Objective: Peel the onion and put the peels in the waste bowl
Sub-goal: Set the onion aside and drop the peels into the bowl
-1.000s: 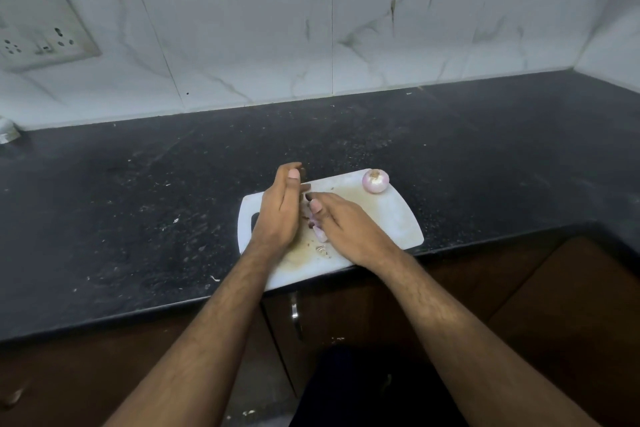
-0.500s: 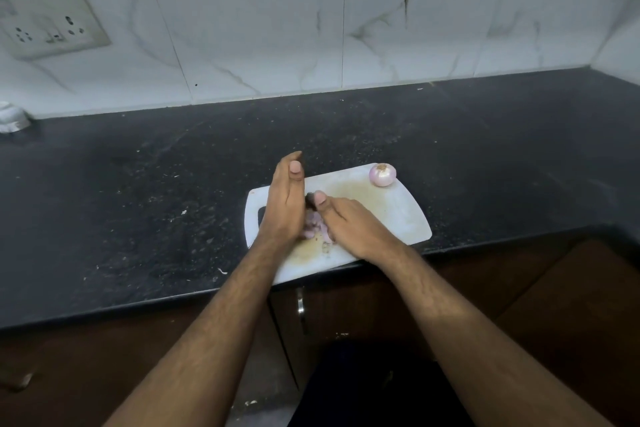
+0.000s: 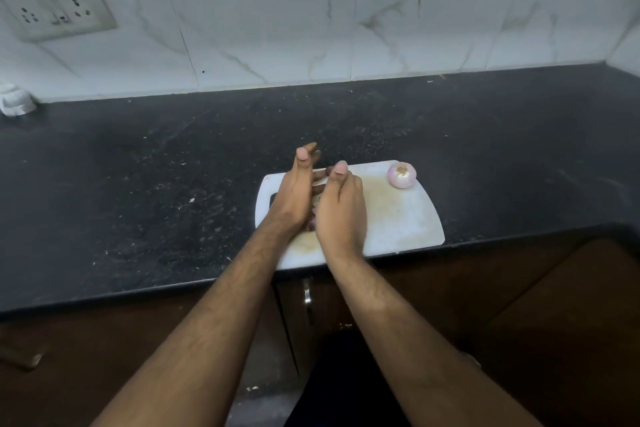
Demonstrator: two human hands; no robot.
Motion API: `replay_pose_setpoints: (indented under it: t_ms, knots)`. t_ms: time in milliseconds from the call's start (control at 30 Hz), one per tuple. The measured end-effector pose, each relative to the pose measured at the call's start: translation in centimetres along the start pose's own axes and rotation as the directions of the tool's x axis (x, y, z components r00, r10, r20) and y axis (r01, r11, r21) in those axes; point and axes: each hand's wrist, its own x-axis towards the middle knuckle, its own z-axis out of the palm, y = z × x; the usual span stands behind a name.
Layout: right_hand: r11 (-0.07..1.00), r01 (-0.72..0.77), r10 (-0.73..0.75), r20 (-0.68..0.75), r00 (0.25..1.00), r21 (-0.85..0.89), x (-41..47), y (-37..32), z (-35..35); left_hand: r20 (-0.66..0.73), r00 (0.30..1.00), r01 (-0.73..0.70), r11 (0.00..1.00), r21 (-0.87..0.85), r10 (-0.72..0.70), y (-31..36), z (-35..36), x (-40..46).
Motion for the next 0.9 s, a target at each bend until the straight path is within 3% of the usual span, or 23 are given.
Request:
replay_pose_setpoints:
  t_ms: [100,233,333,467,533,733,833,900]
  knots:
    - [0.999,-0.051,0.052,-0.084,0.995,0.013,0.7,-0.7,1.8,-0.001,1.000,-0.002,1.000,0.006,0.002,0.2,-0.1,0.2]
    - [0.931,-0.182,0.218,-0.082,0.973,0.316,2.6,-0.4,0.6,0.004,1.000,-0.004,1.000,0.027,0.003,-0.2,0.1,0.2]
    - [0.965,-0.123,0.109,0.071,0.991,0.230,3.9,0.5,-2.1,-0.004,1.000,-0.011,1.000,0.004,0.011,-0.4,0.1,0.3]
    - [0.994,-0.063,0.035,0.283,0.958,0.088,3.9,1.9,-3.9,-0.019,1.000,0.010,1.000,0.005,-0.010,0.0,0.1,0.1]
    - [0.993,-0.044,0.007,0.311,0.950,0.113,3.6,2.2,-4.0,-0.074,0.997,0.023,1.000,0.021,-0.021,0.7,-0.3,-0.3]
    - [0.993,-0.060,0.027,0.318,0.948,0.097,3.5,2.2,-3.6,-0.206,0.970,0.087,0.978,-0.190,-0.126,1.7,1.7,-3.3]
    - [0.982,-0.106,0.057,0.288,0.956,0.159,3.6,2.4,-3.3,-0.319,0.932,0.091,0.963,-0.254,-0.172,1.4,3.6,-3.2]
    - [0.966,-0.152,0.091,0.277,0.957,0.207,3.8,2.3,-3.5,-0.312,0.926,0.094,0.930,-0.355,-0.212,1.8,4.8,-2.4]
